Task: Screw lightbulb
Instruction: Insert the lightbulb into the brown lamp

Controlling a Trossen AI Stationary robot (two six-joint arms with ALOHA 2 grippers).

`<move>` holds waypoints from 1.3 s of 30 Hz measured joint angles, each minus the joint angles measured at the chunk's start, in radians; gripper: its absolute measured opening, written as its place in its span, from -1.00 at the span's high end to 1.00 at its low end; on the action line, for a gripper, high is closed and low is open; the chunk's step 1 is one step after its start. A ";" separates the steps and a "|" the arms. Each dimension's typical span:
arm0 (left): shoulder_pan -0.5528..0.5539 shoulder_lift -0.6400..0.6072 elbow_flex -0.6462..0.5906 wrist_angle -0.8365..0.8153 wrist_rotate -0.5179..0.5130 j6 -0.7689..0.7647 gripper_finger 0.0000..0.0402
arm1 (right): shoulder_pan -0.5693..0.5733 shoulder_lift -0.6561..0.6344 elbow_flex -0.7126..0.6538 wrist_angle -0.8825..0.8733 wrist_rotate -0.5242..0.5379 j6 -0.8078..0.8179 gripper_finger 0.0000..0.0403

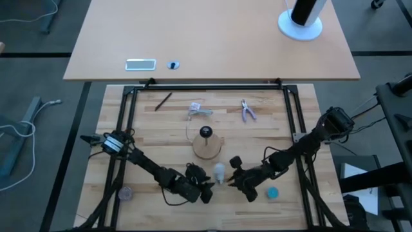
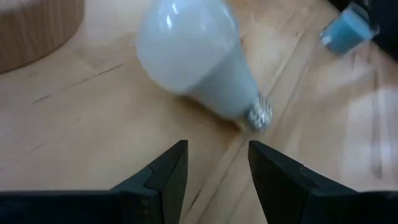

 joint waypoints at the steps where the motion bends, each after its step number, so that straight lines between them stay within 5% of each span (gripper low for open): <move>1: 0.008 0.000 0.000 0.000 0.001 0.003 0.21 | -0.004 0.000 0.002 -0.006 0.035 0.050 0.54; 4: 0.027 0.000 0.001 0.002 0.000 0.005 0.21 | -0.016 -0.011 0.002 -0.086 0.101 0.240 0.39; 11: 0.055 -0.001 0.008 0.005 0.055 0.020 0.21 | -0.030 -0.001 0.001 -0.236 0.068 0.673 0.10; 15: 0.070 -0.001 0.008 0.008 0.153 0.045 0.21 | -0.030 0.000 0.001 -0.269 -0.004 0.785 -0.04; 24: 0.087 -0.001 0.008 0.005 0.150 0.231 0.22 | -0.075 0.001 0.008 -0.239 -0.017 1.039 -0.28; 31: 0.104 -0.001 0.008 0.000 0.145 0.352 0.22 | -0.103 0.099 0.094 -0.234 -0.022 1.114 -0.27; 39: 0.113 -0.002 0.007 -0.019 0.141 0.351 0.22 | -0.133 0.236 0.301 -0.435 -0.028 1.140 -0.17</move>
